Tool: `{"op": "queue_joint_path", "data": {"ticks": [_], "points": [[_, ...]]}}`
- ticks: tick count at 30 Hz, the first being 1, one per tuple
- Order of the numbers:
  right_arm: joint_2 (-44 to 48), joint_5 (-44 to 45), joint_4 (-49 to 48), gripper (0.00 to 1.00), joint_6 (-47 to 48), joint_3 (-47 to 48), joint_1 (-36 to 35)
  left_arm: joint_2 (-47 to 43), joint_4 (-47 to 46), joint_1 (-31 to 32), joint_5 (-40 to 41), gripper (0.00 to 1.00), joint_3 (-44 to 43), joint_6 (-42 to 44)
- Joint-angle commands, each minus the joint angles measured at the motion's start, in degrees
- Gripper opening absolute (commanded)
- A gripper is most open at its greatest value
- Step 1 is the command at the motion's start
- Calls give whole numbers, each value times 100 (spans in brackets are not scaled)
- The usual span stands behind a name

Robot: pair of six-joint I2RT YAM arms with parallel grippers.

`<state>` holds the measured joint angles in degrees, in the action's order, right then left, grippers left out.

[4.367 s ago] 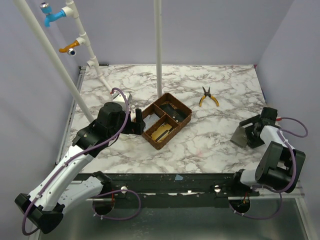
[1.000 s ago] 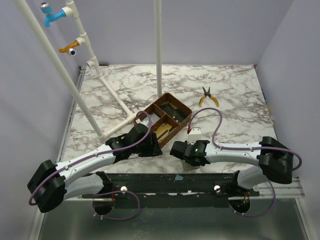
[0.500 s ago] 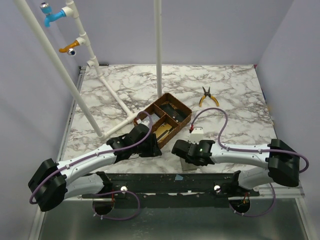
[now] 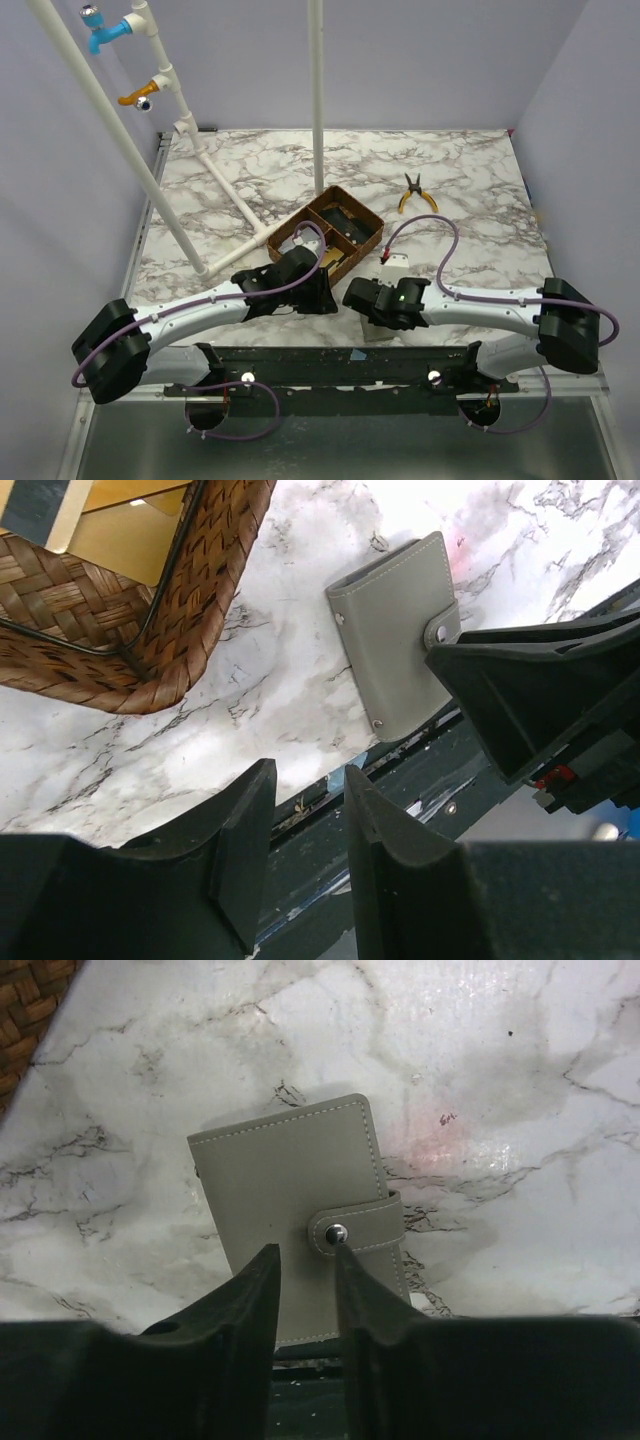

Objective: Take the credit cards out of the card holder
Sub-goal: Open the card holder at the center of the board.

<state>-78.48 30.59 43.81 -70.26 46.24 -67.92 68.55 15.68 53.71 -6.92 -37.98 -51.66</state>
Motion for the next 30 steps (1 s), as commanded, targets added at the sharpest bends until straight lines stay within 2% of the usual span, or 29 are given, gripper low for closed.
{"op": "queue_joint_path", "data": {"ticks": [1, 4, 17, 18, 20, 22, 28, 30], "points": [[-186, 372, 577, 36, -17, 323, -38, 149, -215, 60, -136, 34, -155, 24], [-345, 425, 619, 40, 20, 310, -41, 157, -223, 55, -126, 34, -149, 19], [-718, 270, -40, 38, 71, -218, -38, 202, -249, 59, -153, 32, -105, 5], [-689, 236, -101, 36, 52, -290, -40, 215, -254, 60, -153, 32, -105, 6], [-637, 201, -185, 25, -2, -396, -40, 233, -261, 59, -161, 32, -96, 2], [-588, 159, -256, 22, -26, -476, -39, 261, -275, 59, -180, 31, -109, 7], [-509, 41, -427, 1, -141, -624, -37, 360, -311, 60, -230, 31, -153, 30], [-439, -38, -528, 1, -163, -649, -38, 399, -329, 60, -257, 30, -175, 36]]}}
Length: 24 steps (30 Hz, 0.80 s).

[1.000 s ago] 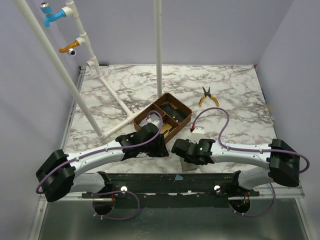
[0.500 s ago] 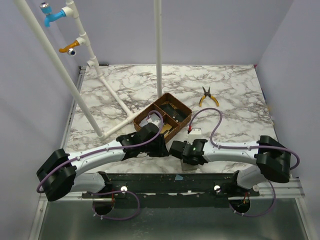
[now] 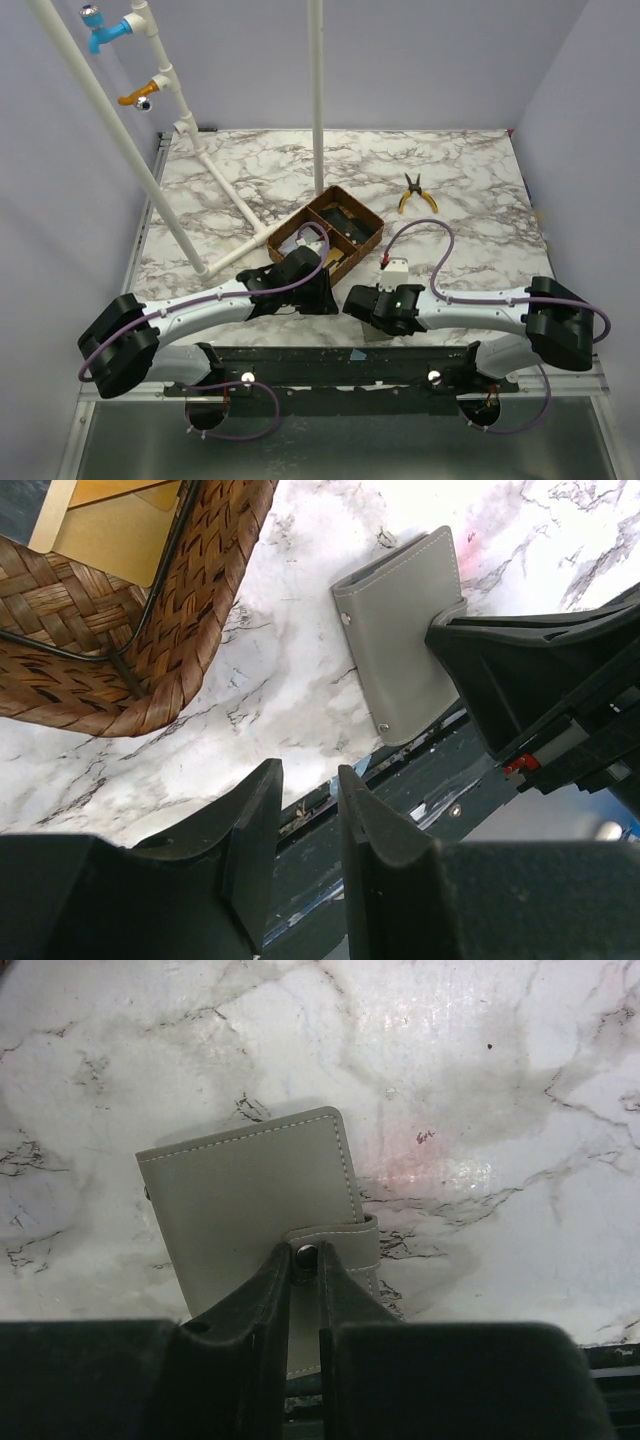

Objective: Take the credit cards out of the card holder
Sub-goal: Open the card holder at the center of the board.

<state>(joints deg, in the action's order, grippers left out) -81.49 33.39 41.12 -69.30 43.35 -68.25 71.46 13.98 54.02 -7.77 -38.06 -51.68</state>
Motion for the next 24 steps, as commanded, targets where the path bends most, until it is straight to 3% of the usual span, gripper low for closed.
{"op": "queue_joint_path", "data": {"ticks": [1, 15, 20, 24], "points": [[-92, -368, -322, 1, -268, -359, -11, 136, -172, 30, -189, 30, -193, 49], [291, -1007, -1337, 1, -656, -542, -9, 700, -426, 154, -372, 25, -510, 103], [281, -1088, -1484, 1, -763, -584, -4, 992, -505, 221, -446, 19, -606, 95], [284, -1081, -1536, 1, -856, -607, -10, 1261, -506, 256, -453, 8, -586, 27]]}}
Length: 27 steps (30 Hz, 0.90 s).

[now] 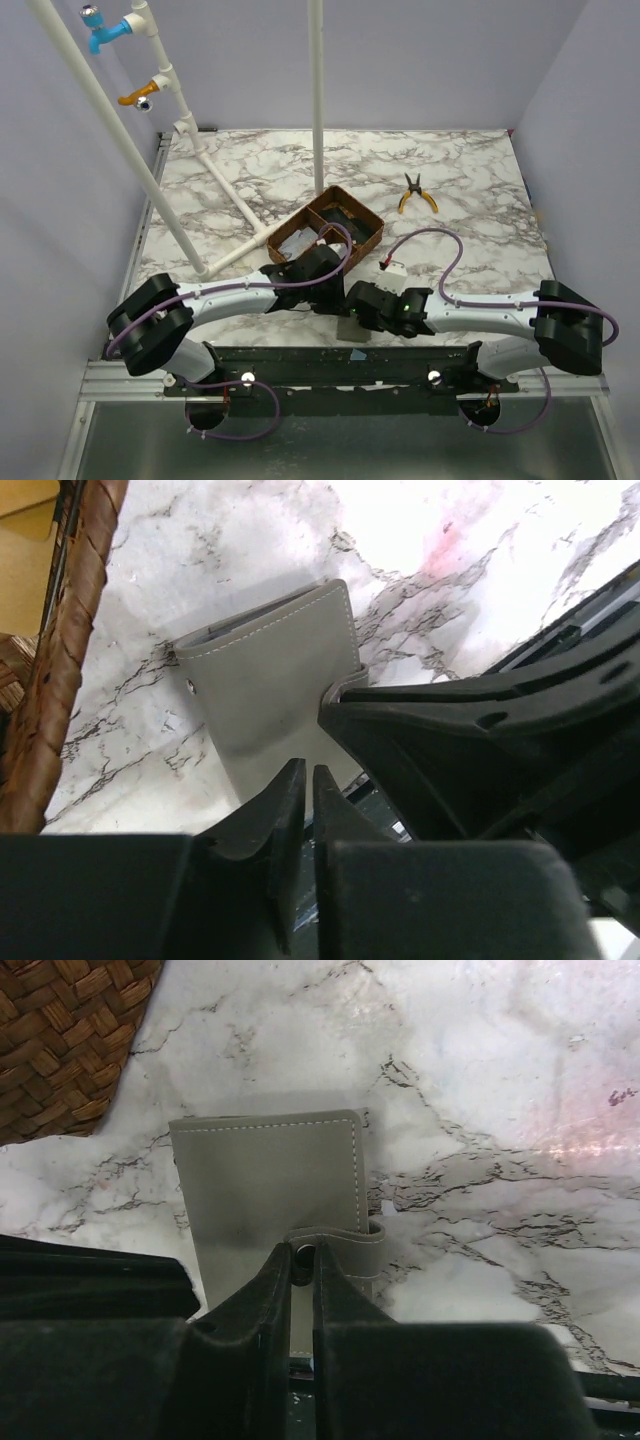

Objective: Take the credit cards out of the card holder
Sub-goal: Open the card holder at the center of the board.

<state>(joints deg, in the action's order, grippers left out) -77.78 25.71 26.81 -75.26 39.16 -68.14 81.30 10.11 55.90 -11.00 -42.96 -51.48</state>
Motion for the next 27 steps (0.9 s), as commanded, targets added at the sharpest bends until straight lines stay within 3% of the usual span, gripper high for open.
{"op": "queue_joint_path", "data": {"ticks": [1, 8, 13, 27], "points": [[-72, -307, -118, 1, -283, -182, -16, 345, -131, 77, -138, 4, -71, -22], [90, -306, -266, 1, -390, -324, -21, 826, -80, 155, 20, 0, 112, -297], [405, -281, -379, 1, -498, -536, -17, 1143, 525, 193, 374, 0, -122, -495], [1570, 243, 546, 1, -696, -647, -15, 889, 645, 287, 705, 0, -122, -533]]}}
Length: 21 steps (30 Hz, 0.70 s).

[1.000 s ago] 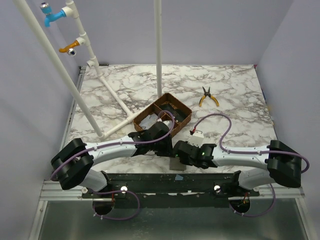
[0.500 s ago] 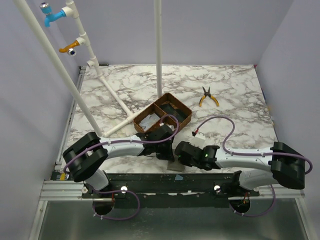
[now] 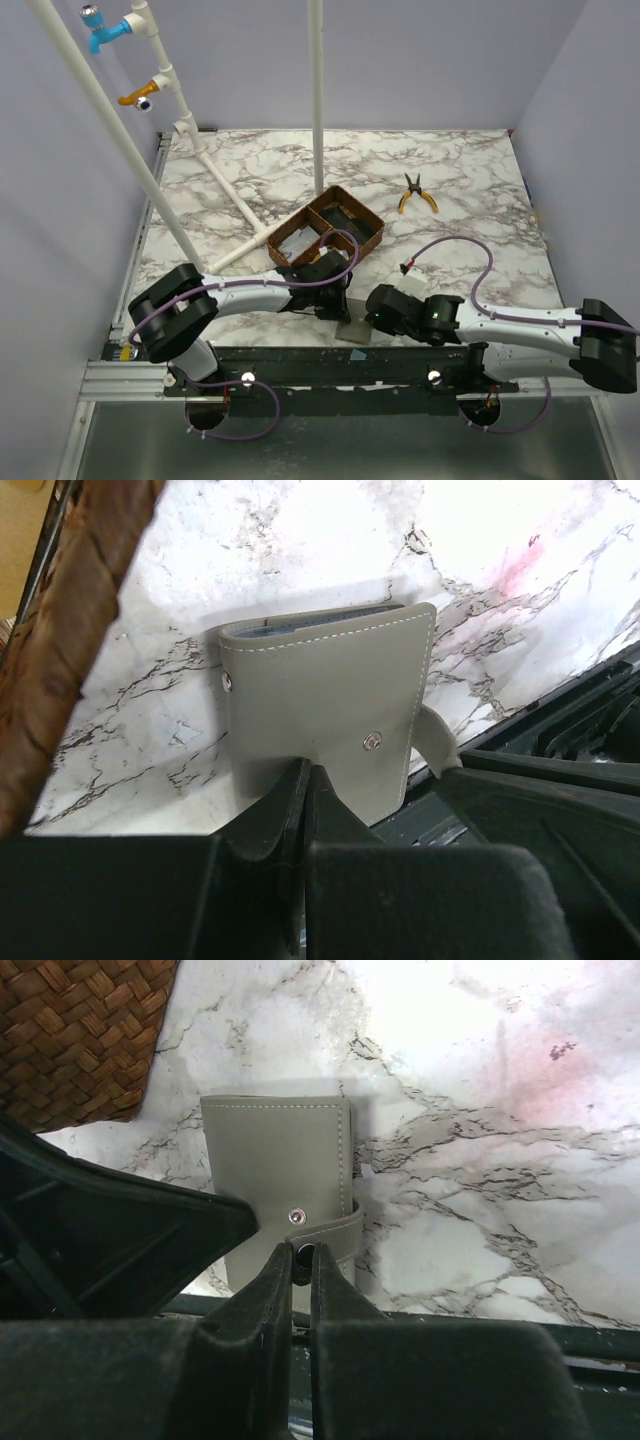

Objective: Take the credit cards out of the card holder
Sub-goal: Open the card holder at the center of the board.

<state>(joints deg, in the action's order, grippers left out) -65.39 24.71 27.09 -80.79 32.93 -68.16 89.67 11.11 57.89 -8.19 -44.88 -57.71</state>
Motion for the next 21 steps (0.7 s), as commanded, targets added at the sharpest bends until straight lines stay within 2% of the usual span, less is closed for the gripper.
{"op": "queue_joint_path", "data": {"ticks": [1, 8, 21], "points": [[392, 406, 588, 1, -126, 9, -13, 24, 526, 99, 412, 0, 45, 136], [480, 692, 1106, 1, 30, 359, -17, -222, 676, 160, 344, 1, -365, 520], [563, 869, 1526, 1, 345, 1136, -15, -428, 932, 223, 274, 28, -928, 893]]}}
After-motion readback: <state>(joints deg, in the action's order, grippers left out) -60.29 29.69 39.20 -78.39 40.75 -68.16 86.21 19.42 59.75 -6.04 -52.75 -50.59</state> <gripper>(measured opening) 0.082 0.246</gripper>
